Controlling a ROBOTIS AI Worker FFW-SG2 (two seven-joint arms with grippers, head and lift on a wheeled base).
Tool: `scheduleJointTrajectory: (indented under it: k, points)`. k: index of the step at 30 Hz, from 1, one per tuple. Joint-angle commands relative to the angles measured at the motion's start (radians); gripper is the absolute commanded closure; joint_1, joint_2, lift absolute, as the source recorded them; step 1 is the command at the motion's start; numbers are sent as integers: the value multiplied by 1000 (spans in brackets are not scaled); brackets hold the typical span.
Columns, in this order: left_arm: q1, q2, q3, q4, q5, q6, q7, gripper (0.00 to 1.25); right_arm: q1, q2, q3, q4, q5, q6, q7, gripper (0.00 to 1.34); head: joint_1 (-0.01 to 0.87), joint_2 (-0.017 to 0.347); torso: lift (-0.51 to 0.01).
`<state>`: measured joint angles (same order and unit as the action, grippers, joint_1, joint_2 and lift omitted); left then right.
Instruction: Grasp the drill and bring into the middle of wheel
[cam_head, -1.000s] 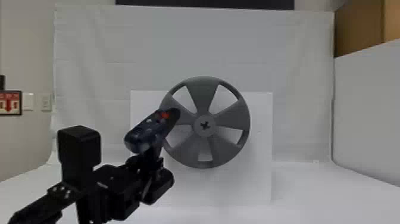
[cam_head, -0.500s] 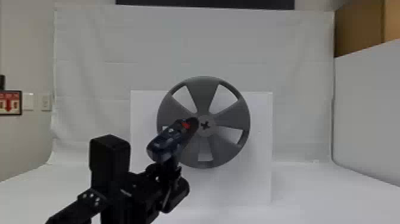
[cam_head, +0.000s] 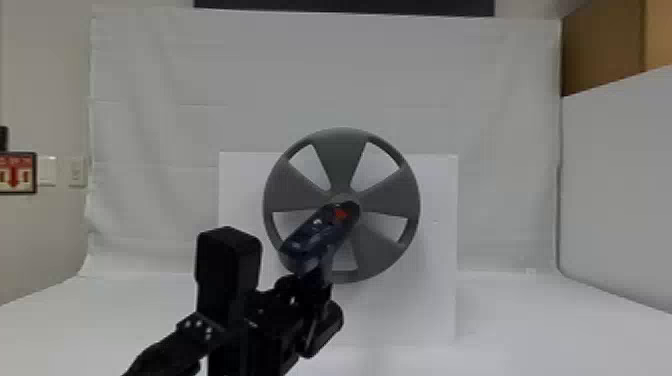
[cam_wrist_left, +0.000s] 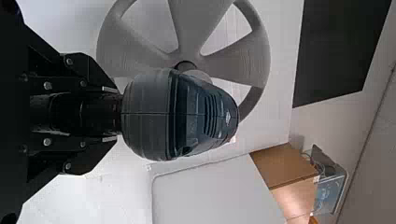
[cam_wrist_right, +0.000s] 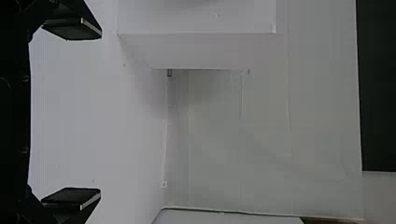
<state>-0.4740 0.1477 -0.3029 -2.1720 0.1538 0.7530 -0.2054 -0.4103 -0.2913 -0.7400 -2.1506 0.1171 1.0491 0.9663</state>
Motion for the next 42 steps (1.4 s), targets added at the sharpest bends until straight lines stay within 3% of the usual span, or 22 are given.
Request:
scheduleJointTrajectory:
  k: [1, 23, 42]
  points:
    - [-9, -13, -13, 28, 3, -4, 12, 1193, -1, 1, 2, 0, 1, 0, 0, 111, 0, 0, -406]
    - [-43, -34, -48, 101, -7, 9, 150, 1193, 2, -2, 7, 0, 6, 9, 0, 111, 0, 0, -406]
    - [-61, -45, -65, 127, -14, 11, 193, 1193, 5, -5, 16, 0, 10, 17, 0, 111, 0, 0, -406]
